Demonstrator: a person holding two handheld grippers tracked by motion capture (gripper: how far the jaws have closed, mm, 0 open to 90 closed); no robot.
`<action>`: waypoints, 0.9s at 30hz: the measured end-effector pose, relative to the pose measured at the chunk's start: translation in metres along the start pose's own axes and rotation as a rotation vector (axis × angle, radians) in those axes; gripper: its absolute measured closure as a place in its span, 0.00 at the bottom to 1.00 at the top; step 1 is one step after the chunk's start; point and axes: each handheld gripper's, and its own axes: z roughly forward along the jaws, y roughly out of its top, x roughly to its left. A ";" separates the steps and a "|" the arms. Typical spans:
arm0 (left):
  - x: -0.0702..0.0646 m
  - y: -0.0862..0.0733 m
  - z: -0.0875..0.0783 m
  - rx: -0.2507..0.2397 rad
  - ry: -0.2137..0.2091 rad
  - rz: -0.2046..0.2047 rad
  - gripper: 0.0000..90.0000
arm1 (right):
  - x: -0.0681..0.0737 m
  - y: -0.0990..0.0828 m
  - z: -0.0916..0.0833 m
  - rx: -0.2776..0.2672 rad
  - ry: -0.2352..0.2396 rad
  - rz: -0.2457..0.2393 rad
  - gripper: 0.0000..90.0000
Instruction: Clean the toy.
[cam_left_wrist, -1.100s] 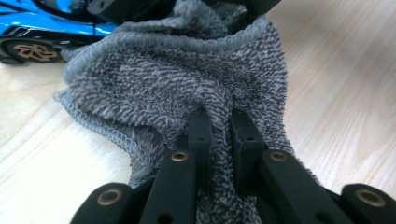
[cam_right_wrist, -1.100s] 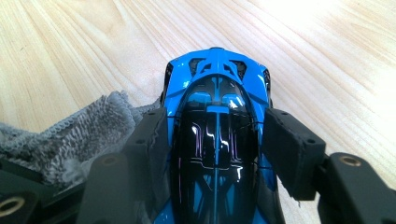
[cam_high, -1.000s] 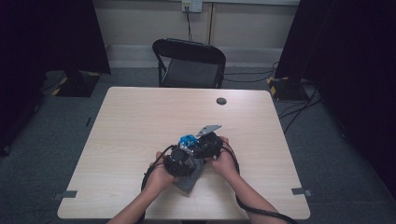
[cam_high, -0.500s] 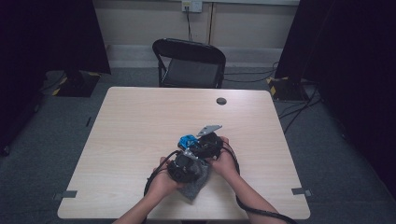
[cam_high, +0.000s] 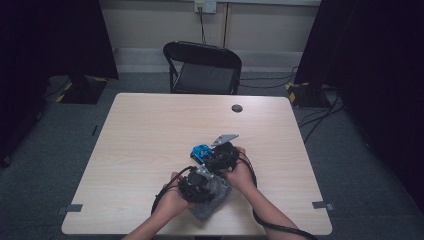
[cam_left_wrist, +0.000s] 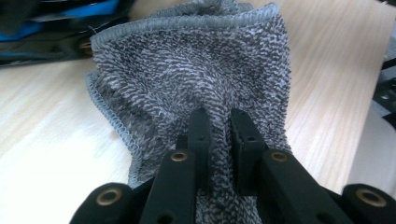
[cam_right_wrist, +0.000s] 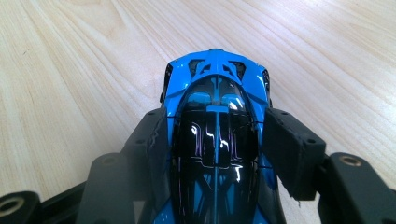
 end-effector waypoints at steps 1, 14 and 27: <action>0.000 0.000 0.000 0.000 0.000 0.000 0.90 | 0.000 0.000 0.000 0.000 0.000 0.000 0.46; 0.060 -0.022 -0.062 -0.127 0.148 -0.164 0.89 | 0.000 0.000 0.000 -0.002 -0.003 0.000 0.46; 0.100 -0.008 -0.056 -0.142 0.232 -0.248 0.89 | 0.000 -0.001 -0.001 -0.001 -0.002 0.004 0.46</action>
